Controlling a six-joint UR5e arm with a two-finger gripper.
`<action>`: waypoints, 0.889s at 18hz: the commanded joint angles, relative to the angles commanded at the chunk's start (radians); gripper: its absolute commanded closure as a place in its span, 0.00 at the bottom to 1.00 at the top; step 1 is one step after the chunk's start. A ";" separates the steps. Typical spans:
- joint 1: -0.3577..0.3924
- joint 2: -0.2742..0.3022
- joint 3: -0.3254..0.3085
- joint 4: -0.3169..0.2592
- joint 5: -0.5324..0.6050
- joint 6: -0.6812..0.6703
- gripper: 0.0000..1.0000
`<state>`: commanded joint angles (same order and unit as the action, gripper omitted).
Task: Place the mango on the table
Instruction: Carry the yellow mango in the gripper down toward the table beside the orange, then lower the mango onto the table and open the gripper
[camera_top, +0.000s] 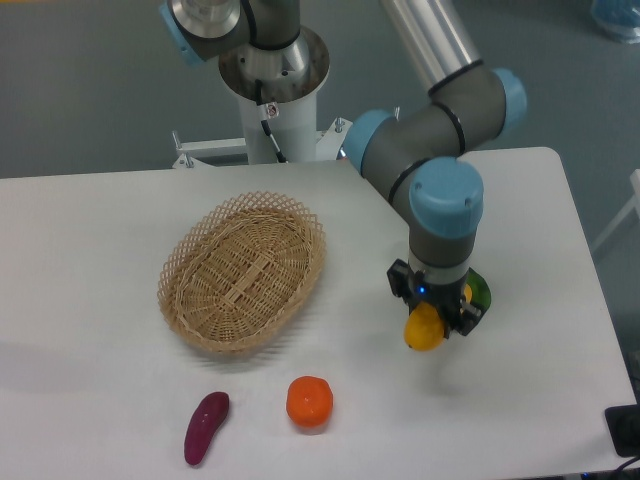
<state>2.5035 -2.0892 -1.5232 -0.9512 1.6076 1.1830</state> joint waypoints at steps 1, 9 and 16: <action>-0.008 -0.003 -0.008 0.023 0.000 -0.034 0.60; -0.072 -0.046 -0.009 0.075 0.052 -0.141 0.58; -0.120 -0.074 -0.014 0.131 0.094 -0.229 0.57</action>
<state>2.3838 -2.1629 -1.5370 -0.8207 1.7011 0.9542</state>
